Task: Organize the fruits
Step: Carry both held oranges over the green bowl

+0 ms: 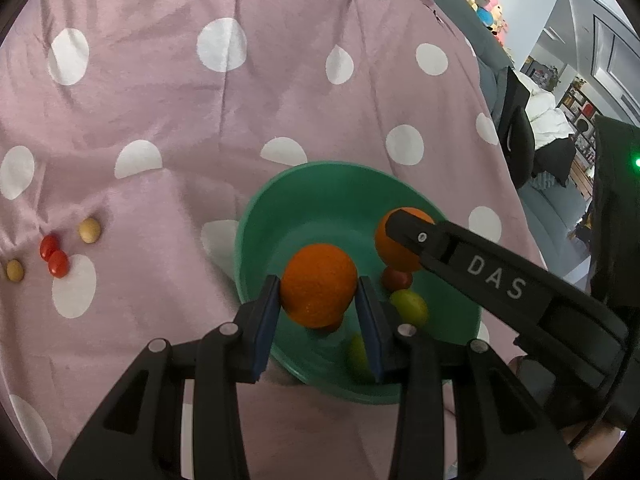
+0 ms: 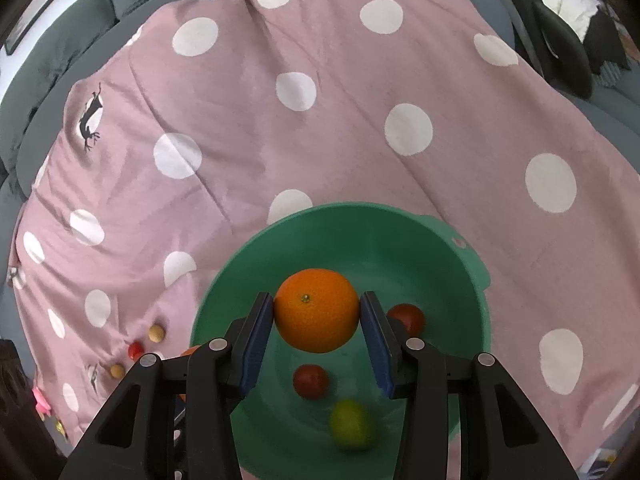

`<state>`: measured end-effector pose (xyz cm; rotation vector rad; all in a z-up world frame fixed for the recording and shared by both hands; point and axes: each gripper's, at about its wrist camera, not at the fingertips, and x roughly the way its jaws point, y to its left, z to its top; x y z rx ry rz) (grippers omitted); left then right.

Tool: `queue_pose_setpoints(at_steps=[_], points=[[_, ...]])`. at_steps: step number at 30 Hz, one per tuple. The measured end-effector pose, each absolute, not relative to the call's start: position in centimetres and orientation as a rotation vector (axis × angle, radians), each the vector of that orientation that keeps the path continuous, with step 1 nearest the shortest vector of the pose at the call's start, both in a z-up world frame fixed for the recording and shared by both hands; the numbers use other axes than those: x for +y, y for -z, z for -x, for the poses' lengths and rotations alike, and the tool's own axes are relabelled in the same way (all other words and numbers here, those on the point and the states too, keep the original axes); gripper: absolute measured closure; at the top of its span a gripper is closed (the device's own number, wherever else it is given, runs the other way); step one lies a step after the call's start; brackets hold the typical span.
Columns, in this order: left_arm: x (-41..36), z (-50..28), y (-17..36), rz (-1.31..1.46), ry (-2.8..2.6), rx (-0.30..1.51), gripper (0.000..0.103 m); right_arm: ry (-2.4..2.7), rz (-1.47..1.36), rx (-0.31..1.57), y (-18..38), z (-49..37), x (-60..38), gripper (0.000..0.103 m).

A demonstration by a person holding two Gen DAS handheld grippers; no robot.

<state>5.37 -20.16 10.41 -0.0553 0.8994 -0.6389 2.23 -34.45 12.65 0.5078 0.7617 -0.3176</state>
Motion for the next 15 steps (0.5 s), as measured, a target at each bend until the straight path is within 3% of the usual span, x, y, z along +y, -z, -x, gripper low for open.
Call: queue_pose_setpoints(at_steps=[15], points=[[-21.1,-5.3,-9.3,0.048,0.664,0.941,0.065,0.359,-0.521,0.802,-11.7,-2.2,-35.5,0.058]])
